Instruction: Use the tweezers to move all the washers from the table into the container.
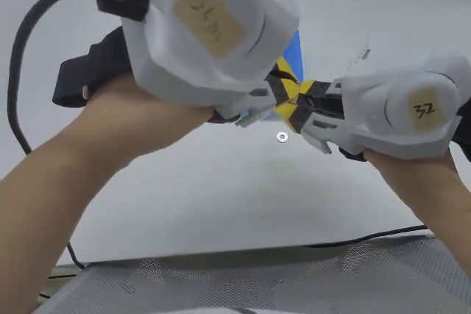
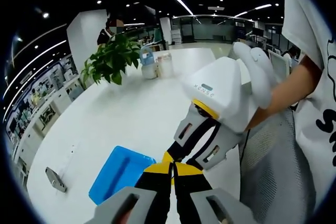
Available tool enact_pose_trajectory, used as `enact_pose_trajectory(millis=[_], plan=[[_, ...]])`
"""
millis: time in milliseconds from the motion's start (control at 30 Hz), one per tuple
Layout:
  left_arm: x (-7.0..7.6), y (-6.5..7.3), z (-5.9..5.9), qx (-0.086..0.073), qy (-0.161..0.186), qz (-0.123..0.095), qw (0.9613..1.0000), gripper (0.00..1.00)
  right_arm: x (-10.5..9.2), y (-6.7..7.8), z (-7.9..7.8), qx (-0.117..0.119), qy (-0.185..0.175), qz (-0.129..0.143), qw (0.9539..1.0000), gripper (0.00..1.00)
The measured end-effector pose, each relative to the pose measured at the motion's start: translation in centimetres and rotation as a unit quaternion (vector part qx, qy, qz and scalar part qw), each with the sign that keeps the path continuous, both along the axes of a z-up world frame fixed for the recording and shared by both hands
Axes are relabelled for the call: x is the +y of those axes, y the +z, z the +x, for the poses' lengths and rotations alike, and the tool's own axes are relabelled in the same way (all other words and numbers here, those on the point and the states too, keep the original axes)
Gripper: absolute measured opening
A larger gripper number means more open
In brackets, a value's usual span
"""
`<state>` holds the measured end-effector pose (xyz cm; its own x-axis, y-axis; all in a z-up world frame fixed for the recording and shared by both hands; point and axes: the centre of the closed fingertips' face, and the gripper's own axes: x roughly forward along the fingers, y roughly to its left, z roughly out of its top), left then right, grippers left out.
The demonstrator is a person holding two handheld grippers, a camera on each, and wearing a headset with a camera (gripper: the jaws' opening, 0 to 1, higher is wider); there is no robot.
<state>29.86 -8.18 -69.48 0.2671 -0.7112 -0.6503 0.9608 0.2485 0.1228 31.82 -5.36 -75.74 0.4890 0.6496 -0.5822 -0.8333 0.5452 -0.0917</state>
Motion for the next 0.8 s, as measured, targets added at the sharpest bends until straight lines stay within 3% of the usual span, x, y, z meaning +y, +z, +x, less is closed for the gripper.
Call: enact_pose_trajectory(millis=[333,800], plan=[[0.2,-1.5,0.0,0.016,0.004,0.012,0.9998,0.0,0.4,-1.7,-0.1,0.036,0.0,0.01,0.9993,0.06],[0.3,-2.4,0.0,0.015,0.003,0.032,0.9994,0.0,0.4,-2.6,0.0,0.043,0.001,0.005,0.9991,0.07]])
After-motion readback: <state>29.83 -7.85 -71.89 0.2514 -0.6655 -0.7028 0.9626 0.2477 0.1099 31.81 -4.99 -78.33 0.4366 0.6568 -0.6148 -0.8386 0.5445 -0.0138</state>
